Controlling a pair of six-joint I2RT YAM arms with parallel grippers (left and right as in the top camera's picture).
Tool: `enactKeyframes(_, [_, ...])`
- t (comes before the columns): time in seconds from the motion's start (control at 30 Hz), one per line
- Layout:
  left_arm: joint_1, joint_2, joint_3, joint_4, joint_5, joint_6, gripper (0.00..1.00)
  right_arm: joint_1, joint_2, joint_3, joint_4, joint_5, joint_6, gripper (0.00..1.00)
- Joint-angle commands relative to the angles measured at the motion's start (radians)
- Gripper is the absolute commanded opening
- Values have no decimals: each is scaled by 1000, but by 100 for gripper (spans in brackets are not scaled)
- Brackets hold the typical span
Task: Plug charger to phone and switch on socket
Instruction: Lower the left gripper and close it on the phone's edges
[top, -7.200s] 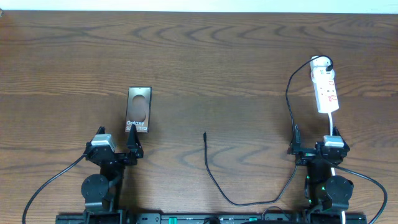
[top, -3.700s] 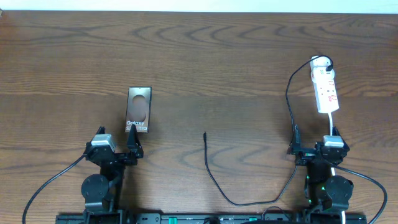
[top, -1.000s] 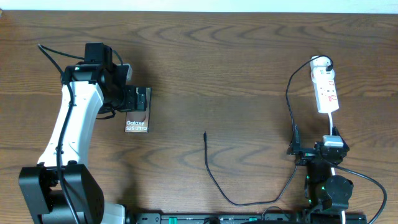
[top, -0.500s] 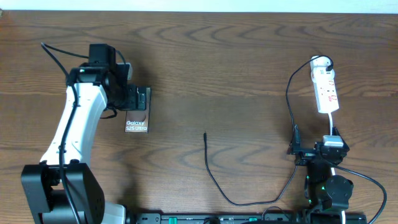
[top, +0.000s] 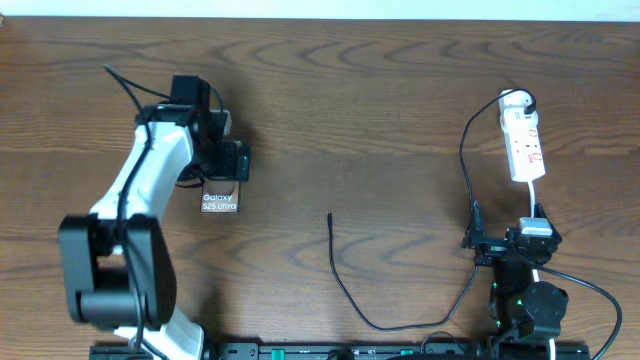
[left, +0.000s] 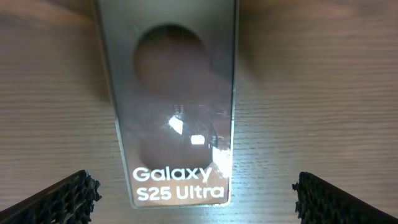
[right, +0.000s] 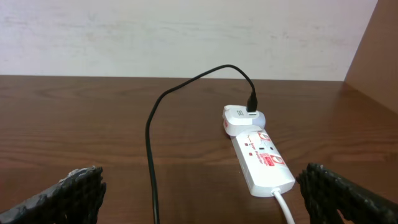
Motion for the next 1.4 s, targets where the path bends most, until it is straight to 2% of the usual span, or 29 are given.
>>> enactKeyframes(0.0, [0, 78, -5, -6, -17, -9, 99, 8, -5, -1, -5, -2, -4, 99])
enactKeyframes(0.2, [0, 143, -5, 8, -17, -8, 100, 8, -5, -1, -5, -2, -5, 99])
enactKeyframes(0.5, [0, 145, -5, 47, -63, -9, 100, 8, -5, -1, -5, -2, -5, 99])
enactKeyframes(1.0, [0, 146, -25, 56, -65, -9, 100, 8, -5, -1, -5, -2, -5, 99])
enactKeyframes(1.37, [0, 146, -72, 125, -65, -9, 99, 8, -5, -1, -5, -2, -4, 99])
